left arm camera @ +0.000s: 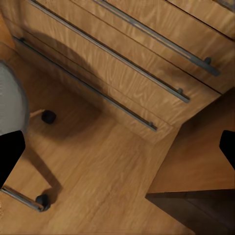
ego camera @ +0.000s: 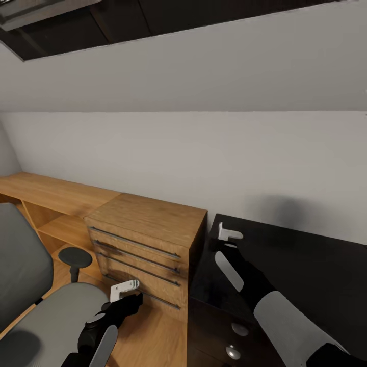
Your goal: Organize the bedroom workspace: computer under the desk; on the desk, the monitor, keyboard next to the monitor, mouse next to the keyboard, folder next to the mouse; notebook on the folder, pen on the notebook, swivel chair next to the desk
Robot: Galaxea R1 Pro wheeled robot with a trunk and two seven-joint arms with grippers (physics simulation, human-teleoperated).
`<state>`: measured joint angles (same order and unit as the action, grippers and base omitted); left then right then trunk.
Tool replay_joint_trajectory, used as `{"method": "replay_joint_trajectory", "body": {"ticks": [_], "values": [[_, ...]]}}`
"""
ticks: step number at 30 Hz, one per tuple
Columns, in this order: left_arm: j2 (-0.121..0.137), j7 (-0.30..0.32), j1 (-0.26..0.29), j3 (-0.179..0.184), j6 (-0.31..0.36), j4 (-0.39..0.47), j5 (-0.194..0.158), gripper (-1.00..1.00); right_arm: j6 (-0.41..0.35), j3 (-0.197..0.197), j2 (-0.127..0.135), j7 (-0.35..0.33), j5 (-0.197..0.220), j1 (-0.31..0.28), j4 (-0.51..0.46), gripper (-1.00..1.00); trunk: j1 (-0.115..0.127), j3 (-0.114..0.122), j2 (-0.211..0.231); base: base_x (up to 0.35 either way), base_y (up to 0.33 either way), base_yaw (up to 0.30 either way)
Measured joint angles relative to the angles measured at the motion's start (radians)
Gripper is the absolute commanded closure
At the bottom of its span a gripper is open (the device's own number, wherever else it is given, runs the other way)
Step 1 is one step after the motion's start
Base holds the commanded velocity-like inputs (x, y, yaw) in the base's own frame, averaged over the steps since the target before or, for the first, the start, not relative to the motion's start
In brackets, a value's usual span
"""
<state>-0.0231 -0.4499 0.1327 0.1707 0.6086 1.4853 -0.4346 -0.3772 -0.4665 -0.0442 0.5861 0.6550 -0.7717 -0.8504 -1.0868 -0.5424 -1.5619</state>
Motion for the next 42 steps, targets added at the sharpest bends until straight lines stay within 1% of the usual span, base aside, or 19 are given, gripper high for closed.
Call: {"method": "replay_joint_trajectory", "body": {"ticks": [2,4,6,7,8,9,13,20,30,35,36,37,38,39,40,41,42], "values": [[0.000,0.000,0.000,0.000,0.000,-0.001,0.000,-1.00,-0.029,0.000,0.043,0.070,0.035,0.076,-0.174,1.00,0.007,0.006,0.014,-0.256,0.000,0.000],[0.000,0.001,0.000,0.000,0.000,-0.001,0.000,-1.00,-0.041,0.001,0.061,0.106,0.054,0.105,-0.254,1.00,0.015,0.013,0.028,-0.295,0.000,0.000],[0.000,0.001,0.000,0.000,0.000,-0.001,-0.001,-1.00,-0.054,0.000,0.091,0.157,0.089,0.139,-0.372,1.00,0.023,0.019,0.042,-0.316,0.000,0.000],[0.000,0.001,0.000,0.000,0.000,-0.001,-0.001,-1.00,-0.056,0.000,0.097,0.165,0.098,0.145,-0.394,1.00,0.026,0.022,0.049,-0.327,0.000,0.000],[0.000,0.001,0.000,0.000,0.000,-0.002,0.000,-1.00,-0.065,-0.001,0.110,0.180,0.117,0.159,-0.436,1.00,0.030,0.025,0.056,-0.332,0.000,0.000],[0.000,0.001,0.000,0.000,0.000,-0.002,-0.001,-1.00,-0.075,-0.001,0.117,0.187,0.131,0.167,-0.458,1.00,0.034,0.028,0.063,-0.333,0.000,0.000],[0.000,0.001,0.000,0.000,0.000,-0.002,0.000,-1.00,-0.084,-0.001,0.124,0.192,0.143,0.173,-0.477,1.00,0.049,0.041,0.091,-0.336,0.000,0.000],[0.000,0.001,0.000,0.000,0.000,-0.002,0.000,-1.00,-0.079,0.002,0.125,0.194,0.148,0.175,-0.484,1.00,0.076,0.063,0.140,-0.333,0.000,0.000],[0.000,0.001,0.000,0.000,0.000,-0.002,-0.001,-1.00,-0.075,0.004,0.125,0.195,0.150,0.175,-0.482,1.00,0.115,0.094,0.210,-0.019,0.000,-0.124],[0.000,0.001,0.000,0.000,0.001,-0.004,-0.002,-1.00,-0.074,0.004,0.125,0.196,0.149,0.175,-0.483,1.00,0.115,0.094,0.210,0.000,0.000,-0.043],[0.000,0.002,0.000,0.000,0.001,-0.012,-0.003,-1.00,-0.074,0.044,0.126,0.198,0.147,0.175,-0.479,1.00,0.115,0.094,0.210,0.000,0.000,-0.220],[0.000,0.002,0.000,0.000,0.002,-0.012,-0.003,-1.00,-0.074,0.067,0.126,0.198,0.148,0.175,-0.477,1.00,0.115,0.094,0.210,0.000,0.000,-0.228],[0.000,0.002,0.000,0.000,0.002,-0.012,-0.003,-1.00,-0.074,0.077,0.126,0.198,0.149,0.175,-0.476,1.00,0.115,0.094,0.210,0.000,0.000,-0.241],[0.000,0.002,0.000,0.000,0.002,-0.012,-0.003,-1.00,-0.074,0.098,0.126,0.198,0.149,0.175,-0.475,1.00,0.115,0.094,0.210,0.000,0.000,-0.245],[0.000,0.003,0.000,0.000,0.002,-0.012,-0.003,-1.00,-0.074,0.110,0.126,0.199,0.150,0.175,-0.473,1.00,0.115,0.094,0.210,0.000,0.000,-0.255],[0.001,0.003,0.000,-0.001,0.002,-0.012,-0.003,-1.00,-0.076,0.154,0.126,0.198,0.148,0.175,-0.461,1.00,0.115,0.094,0.210,0.000,0.000,-0.257],[0.001,0.003,0.000,-0.001,0.002,-0.012,-0.003,-1.00,-0.075,0.174,0.126,0.198,0.150,0.175,-0.455,1.00,0.115,0.094,0.210,0.000,0.000,-0.261]]}}
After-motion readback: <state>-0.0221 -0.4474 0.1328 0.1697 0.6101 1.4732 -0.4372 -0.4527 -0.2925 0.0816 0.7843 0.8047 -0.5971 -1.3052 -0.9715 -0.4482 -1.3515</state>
